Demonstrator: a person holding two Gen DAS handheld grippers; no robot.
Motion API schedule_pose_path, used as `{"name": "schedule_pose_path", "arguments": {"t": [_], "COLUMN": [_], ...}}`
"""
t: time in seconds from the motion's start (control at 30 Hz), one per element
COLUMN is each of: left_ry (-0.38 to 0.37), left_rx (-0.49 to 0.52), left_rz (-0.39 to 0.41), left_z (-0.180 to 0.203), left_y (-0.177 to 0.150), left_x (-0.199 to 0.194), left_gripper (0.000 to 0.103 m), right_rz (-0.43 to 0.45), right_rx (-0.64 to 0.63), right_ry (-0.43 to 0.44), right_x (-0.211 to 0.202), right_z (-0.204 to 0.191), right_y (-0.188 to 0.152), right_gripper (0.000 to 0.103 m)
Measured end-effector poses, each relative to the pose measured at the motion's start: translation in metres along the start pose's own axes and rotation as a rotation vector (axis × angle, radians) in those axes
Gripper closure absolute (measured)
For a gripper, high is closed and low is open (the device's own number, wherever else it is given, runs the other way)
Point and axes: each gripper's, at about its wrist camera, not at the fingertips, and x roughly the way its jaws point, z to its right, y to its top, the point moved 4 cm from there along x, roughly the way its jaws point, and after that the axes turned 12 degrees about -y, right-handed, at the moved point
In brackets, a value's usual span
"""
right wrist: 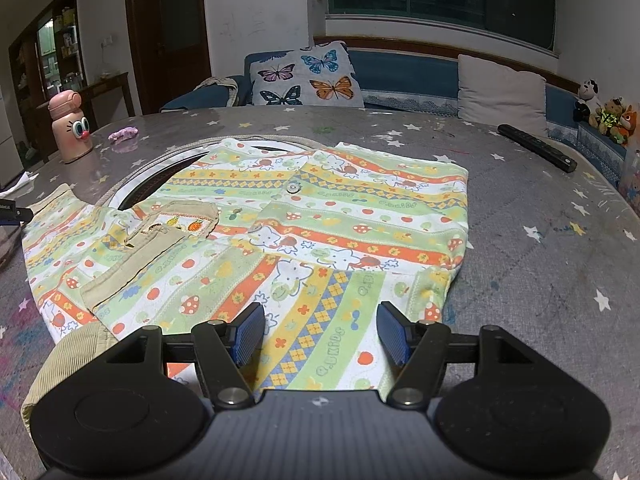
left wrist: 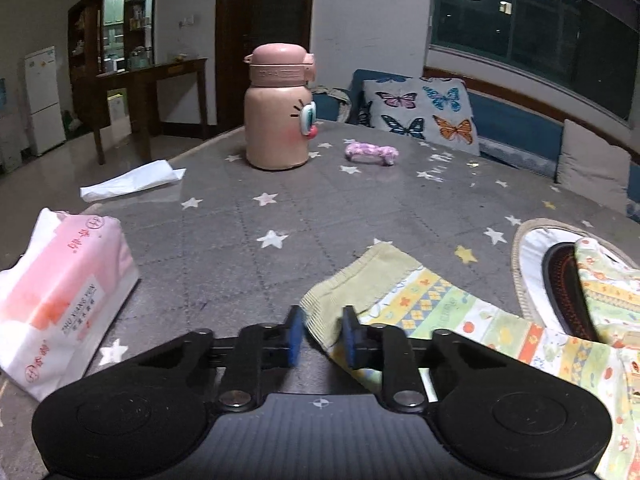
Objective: Fold clothes
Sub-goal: 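Grasp the other sleeve cuff with the left gripper, then fold the held sleeve across the shirt front with the left gripper and release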
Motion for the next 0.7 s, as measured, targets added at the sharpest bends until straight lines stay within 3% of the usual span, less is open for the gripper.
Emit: {"name": "schedule_pose_path", "arguments": {"t": [0.3, 0.7], "left_ry": [-0.097, -0.42], "left_rx": [0.0, 0.083], "left_rz": [0.044, 0.069], "left_z": [0.026, 0.135], "left_y": [0.007, 0.014], "left_x": [-0.024, -0.077], "left_gripper": [0.095, 0.096], "right_rz": [0.01, 0.055], "right_rx": [0.011, 0.048], "right_ry": [0.005, 0.026], "right_x": [-0.005, -0.024], "right_z": [0.002, 0.009], "right_y": [0.0, -0.001], "right_gripper": [0.039, 0.04]}}
